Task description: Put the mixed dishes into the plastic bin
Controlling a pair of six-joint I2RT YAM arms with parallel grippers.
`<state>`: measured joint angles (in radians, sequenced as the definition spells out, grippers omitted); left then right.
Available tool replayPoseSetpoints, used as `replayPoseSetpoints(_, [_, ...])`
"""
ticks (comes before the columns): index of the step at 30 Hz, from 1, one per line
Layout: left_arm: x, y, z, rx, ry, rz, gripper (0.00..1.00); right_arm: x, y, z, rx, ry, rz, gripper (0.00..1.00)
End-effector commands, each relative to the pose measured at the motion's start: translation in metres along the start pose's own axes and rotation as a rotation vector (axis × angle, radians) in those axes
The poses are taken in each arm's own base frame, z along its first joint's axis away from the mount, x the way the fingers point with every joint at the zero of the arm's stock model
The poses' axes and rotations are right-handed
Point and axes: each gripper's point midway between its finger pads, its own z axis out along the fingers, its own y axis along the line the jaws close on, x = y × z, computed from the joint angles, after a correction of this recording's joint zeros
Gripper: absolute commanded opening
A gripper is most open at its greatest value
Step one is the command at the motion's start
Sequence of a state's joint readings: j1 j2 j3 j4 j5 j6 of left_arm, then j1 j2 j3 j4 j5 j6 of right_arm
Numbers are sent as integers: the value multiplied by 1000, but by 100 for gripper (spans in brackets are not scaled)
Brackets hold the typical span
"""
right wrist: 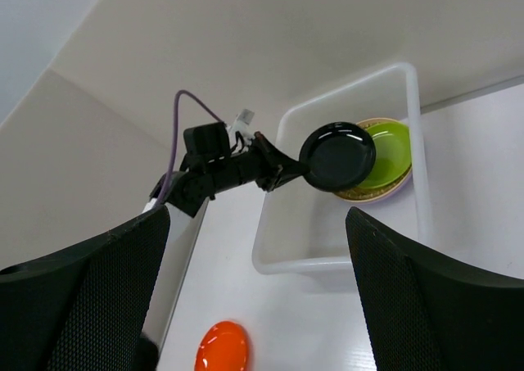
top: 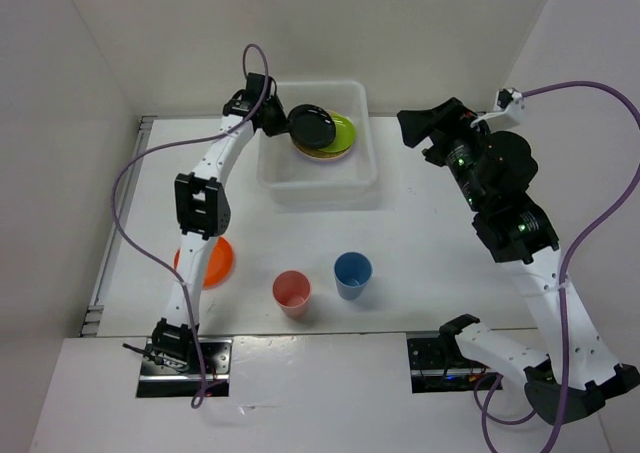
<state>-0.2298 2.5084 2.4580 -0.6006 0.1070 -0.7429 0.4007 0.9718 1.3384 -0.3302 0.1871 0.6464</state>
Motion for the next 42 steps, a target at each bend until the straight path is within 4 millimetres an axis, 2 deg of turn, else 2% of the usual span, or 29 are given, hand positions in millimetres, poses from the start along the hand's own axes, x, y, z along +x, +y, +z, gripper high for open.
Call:
replayPoseSetpoints(1, [-20,-32,-12,22,-63,46,0,-1,0,-4,-9,-3,2,92])
replayPoseSetpoints(2, [-4,-16,14,-4,-30,42,0,-1,0,-4,-9,-3,2,92])
replayPoseSetpoints(4, [-11,-38,6,94,-46,24,0,2,-2,-3,-4,4,1,92])
replayPoseSetpoints(5, [9,-22,22,55,22,13,0,2,-2,-3,-4,4,0,92])
replayPoseSetpoints(6, [9,-22,25,58,18,14,2,2,-2,-3,-4,4,0,92])
replayPoseSetpoints(7, [12,-12,31,21,17,11,11,4,-4,-3,2,11,-1,92])
replayPoseSetpoints(8, [12,-12,31,23,15,20,36,1,-3,-6,-4,5,0,92])
replayPoseSetpoints(10, [-2,-30,14,78,-17,29,46,1,-3,-6,-4,4,0,92])
replayPoseSetpoints(12, [-3,-31,8,76,-15,40,57,1,-3,-6,-4,4,0,92])
replayPoseSetpoints(15, [-31,-65,-42,145,-78,64,62,3,0,-3,-14,9,1,92])
replayPoseSetpoints(16, [-46,-77,-73,155,-122,97,64,7,-2,-3,-15,22,-1,92])
replayPoseSetpoints(18, [-60,-84,-111,137,-167,124,65,9,0,0,-28,28,-15,92])
replayPoseSetpoints(19, [-78,-95,-156,153,-229,142,65,16,-3,3,-27,49,-29,92])
replayPoseSetpoints(21, [-82,-91,-202,100,-254,189,65,32,-4,9,-48,105,-55,92])
replayPoseSetpoints(22, [-92,-100,-256,108,-323,227,65,46,-11,13,-41,143,-83,92])
replayPoseSetpoints(23, [-85,-91,-280,65,-311,236,65,54,-14,15,-46,168,-98,92])
replayPoseSetpoints(24, [-91,-89,-331,37,-391,238,65,72,-18,20,-58,220,-113,92])
replayPoseSetpoints(27, [-56,-74,-392,-61,-365,287,66,104,-23,26,-119,320,-168,89])
replayPoseSetpoints(28, [-48,-81,-401,-49,-389,300,66,112,-17,27,-145,344,-167,89])
replayPoseSetpoints(29, [-42,-73,-453,-20,-470,275,68,125,-19,28,-152,378,-180,89])
replayPoseSetpoints(30, [-33,-60,-458,-39,-479,245,68,141,-12,31,-171,414,-184,89])
replayPoseSetpoints(31, [-12,-30,-424,-105,-413,228,68,148,-8,32,-189,430,-213,89])
replayPoseSetpoints(32, [1,-20,-457,-58,-466,182,68,155,-6,35,-190,442,-226,89])
replayPoseSetpoints(33, [9,-1,-454,-106,-472,154,66,169,4,36,-215,475,-240,89])
replayPoseSetpoints(34, [33,32,-439,-179,-426,108,62,172,10,38,-228,479,-254,89])
replayPoseSetpoints(37, [69,85,-408,-322,-312,46,61,201,25,41,-276,542,-311,89])
replayPoseSetpoints(38, [100,112,-387,-376,-222,27,61,206,34,41,-308,565,-318,89])
replayPoseSetpoints(41, [125,126,-368,-294,-178,-83,60,236,46,46,-355,649,-354,89])
replayPoseSetpoints(42, [150,137,-354,-282,-102,-116,60,254,42,51,-358,701,-362,89])
